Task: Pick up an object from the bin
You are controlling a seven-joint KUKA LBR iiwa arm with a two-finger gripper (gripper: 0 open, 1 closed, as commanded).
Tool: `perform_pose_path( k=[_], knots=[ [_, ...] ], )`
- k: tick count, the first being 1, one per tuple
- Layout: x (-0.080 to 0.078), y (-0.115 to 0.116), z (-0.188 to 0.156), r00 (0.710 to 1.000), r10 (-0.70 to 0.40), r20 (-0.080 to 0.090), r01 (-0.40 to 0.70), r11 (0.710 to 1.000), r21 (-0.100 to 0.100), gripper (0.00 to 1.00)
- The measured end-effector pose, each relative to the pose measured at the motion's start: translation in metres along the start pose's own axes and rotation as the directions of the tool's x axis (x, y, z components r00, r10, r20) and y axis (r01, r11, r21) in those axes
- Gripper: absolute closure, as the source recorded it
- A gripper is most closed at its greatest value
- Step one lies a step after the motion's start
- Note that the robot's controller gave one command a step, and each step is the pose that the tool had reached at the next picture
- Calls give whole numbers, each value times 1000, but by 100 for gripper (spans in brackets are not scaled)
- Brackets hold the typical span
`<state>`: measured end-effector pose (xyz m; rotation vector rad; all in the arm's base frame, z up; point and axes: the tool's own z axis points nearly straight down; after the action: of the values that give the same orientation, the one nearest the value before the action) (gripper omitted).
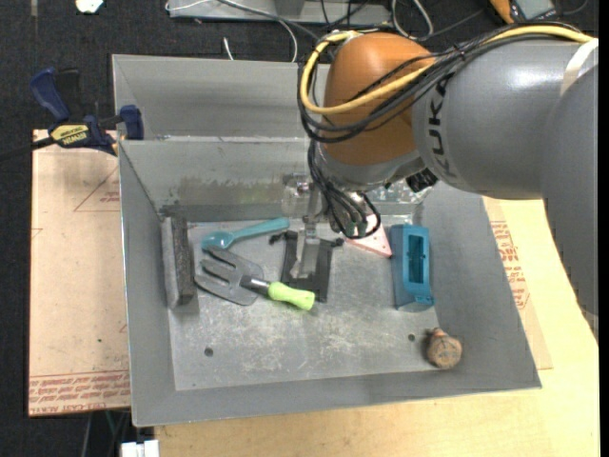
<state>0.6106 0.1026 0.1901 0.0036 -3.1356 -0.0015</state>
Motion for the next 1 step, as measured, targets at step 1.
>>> perform_pose_path(
  k=[1],
  knots=[
    [-2,0,-4,1000,2,7,-2,1000,-1,0]
  ],
)
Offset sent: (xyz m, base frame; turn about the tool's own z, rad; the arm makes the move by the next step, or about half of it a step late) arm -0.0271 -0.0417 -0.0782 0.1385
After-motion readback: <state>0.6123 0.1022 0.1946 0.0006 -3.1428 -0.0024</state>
